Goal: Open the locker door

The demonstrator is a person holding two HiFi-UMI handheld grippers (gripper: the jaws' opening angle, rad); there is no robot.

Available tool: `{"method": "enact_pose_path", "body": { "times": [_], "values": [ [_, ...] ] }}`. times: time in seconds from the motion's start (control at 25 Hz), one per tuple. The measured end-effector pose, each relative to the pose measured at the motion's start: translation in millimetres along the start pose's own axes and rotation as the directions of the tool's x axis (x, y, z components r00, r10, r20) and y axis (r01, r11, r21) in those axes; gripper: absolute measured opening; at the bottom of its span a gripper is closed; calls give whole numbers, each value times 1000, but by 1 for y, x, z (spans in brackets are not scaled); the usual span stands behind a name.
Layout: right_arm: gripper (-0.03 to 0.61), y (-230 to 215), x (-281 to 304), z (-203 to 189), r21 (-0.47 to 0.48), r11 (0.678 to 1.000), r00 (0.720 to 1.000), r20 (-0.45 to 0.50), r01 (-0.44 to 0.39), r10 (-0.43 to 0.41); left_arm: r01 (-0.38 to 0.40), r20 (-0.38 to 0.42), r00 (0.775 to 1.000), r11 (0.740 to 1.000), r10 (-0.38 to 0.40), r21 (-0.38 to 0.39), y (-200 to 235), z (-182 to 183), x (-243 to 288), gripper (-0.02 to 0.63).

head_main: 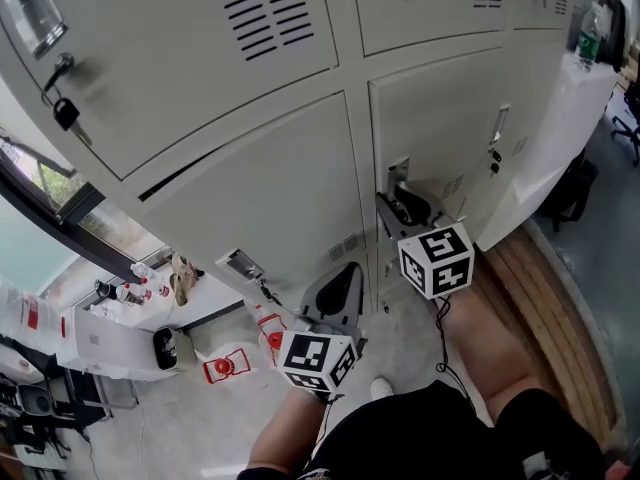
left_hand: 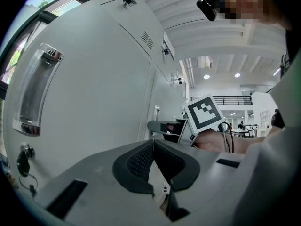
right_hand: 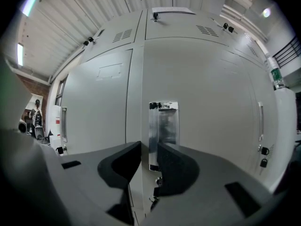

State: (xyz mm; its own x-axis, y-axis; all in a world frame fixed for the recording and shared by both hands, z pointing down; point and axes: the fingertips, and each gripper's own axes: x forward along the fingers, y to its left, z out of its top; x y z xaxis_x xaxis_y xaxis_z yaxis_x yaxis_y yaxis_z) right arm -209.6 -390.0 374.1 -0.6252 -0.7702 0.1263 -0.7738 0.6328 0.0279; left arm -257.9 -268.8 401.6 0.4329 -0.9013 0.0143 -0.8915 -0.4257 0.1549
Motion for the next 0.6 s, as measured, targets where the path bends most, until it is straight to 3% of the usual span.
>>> {"method": "enact_pose_path", "body": {
  "times": [0.6],
  "values": [
    [159, 2, -35, -5, 1, 998, 998, -5, -59, 59, 36, -6, 999, 999, -36, 12, -34, 0, 8, 17]
  ]
}}
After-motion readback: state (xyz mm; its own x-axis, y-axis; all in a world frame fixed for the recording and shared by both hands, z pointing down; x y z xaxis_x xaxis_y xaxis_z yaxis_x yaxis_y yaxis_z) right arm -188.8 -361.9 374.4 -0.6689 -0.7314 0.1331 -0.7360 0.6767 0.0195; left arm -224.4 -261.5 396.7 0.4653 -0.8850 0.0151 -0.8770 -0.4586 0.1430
